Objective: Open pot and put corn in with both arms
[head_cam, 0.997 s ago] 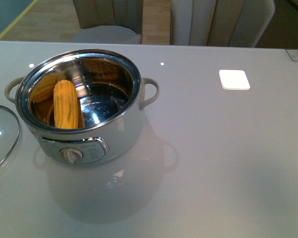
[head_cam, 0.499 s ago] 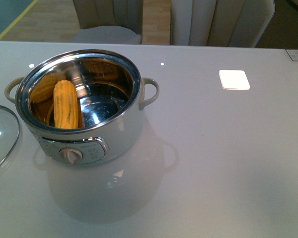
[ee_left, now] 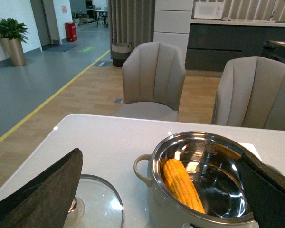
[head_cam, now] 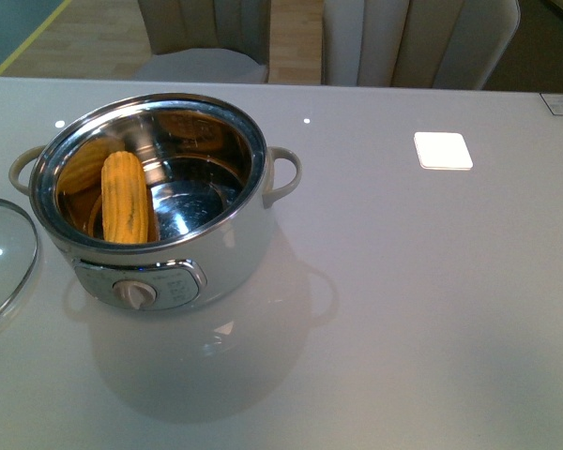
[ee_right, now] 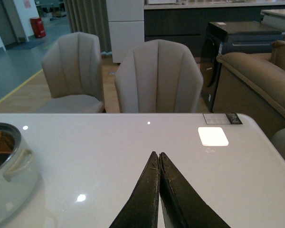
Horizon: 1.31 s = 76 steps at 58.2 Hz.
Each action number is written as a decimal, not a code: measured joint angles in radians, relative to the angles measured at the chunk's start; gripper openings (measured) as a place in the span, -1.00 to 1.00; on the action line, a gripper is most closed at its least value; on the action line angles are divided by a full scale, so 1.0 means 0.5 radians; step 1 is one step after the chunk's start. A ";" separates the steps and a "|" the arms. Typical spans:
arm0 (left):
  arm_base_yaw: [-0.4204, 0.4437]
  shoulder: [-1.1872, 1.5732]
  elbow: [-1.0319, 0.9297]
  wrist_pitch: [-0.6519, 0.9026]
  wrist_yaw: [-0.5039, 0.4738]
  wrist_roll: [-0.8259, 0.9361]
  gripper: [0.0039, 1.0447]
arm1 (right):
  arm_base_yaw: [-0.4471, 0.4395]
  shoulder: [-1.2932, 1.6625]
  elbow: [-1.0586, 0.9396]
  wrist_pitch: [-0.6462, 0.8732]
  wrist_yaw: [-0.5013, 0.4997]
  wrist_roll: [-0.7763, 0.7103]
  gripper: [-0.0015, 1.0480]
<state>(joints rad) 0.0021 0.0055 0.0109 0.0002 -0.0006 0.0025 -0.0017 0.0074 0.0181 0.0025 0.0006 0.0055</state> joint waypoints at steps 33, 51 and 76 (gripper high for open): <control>-0.001 0.000 0.000 0.000 0.001 0.000 0.87 | 0.000 -0.002 -0.001 0.000 0.000 -0.004 0.67; 0.000 0.000 0.000 0.000 0.001 0.000 0.87 | 0.000 -0.003 0.000 0.000 0.000 -0.004 0.83; -0.001 0.000 0.000 0.000 0.001 0.000 0.87 | 0.000 -0.003 0.000 0.000 0.000 -0.004 0.83</control>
<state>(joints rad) 0.0017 0.0055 0.0109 0.0002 -0.0002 0.0025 -0.0017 0.0059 0.0181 0.0025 0.0006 0.0036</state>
